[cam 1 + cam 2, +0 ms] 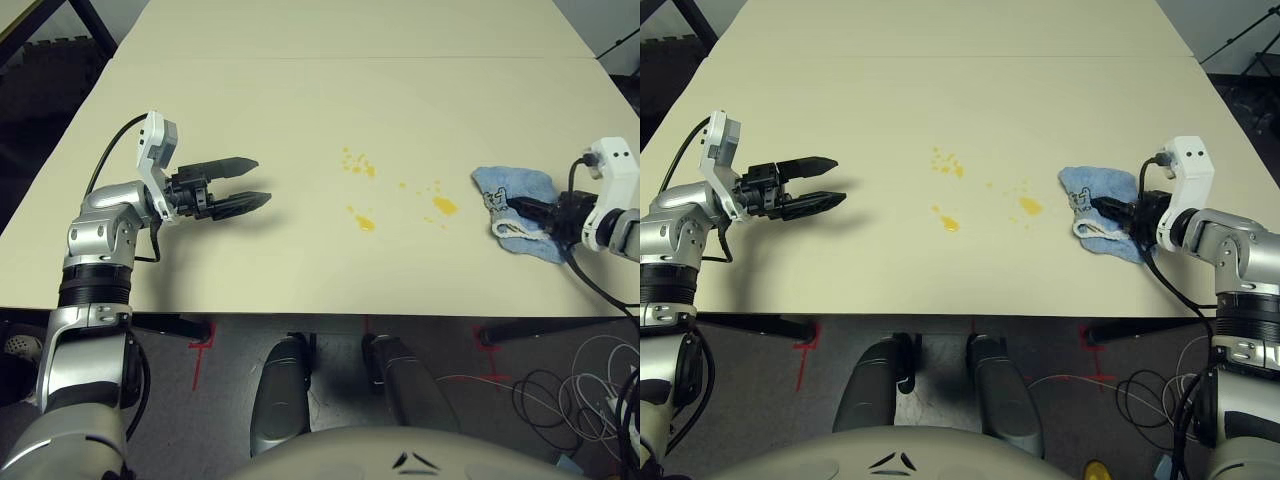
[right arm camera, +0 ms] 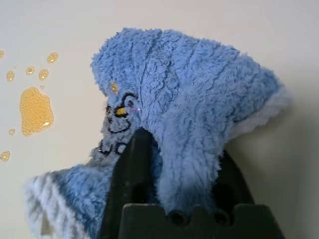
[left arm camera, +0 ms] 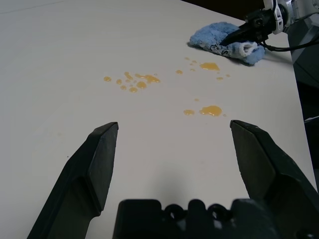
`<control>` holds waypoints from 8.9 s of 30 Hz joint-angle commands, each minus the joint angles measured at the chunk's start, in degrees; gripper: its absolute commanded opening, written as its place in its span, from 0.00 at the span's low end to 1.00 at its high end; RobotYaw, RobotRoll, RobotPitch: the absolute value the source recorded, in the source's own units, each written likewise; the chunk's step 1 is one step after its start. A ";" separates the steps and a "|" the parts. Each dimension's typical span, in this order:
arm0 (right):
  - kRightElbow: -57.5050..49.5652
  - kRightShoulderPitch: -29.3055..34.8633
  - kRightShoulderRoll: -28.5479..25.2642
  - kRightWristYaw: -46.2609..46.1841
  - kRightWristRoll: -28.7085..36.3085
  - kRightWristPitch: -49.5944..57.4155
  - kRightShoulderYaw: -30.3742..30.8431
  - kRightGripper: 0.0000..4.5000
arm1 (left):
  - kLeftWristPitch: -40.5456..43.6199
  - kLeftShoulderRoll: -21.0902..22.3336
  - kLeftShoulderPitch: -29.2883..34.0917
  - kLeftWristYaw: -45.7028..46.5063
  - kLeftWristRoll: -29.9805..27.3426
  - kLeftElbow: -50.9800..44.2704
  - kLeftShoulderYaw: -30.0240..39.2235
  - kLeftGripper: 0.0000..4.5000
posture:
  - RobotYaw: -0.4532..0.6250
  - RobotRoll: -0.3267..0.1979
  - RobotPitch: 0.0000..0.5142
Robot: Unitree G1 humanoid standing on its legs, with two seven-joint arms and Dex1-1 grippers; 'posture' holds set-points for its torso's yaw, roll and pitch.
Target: Wipe the water off the table with a rag.
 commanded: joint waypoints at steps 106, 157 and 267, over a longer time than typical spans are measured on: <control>-17.20 -7.95 34.30 -11.56 6.54 17.32 25.60 0.05 | -13.37 6.06 4.15 -6.71 6.89 2.01 -3.15 1.00 | 0.54 0.62 0.50; 26.12 -30.26 26.41 -10.63 -3.04 -8.32 11.32 0.05 | -16.13 4.46 -1.14 -7.43 8.67 7.92 -4.01 1.00 | 0.52 0.62 0.46; 34.48 -14.46 -1.60 -14.89 -1.70 -52.48 -11.93 0.99 | -31.37 -1.28 -14.52 43.81 9.72 40.07 16.42 1.00 | 0.46 0.62 0.38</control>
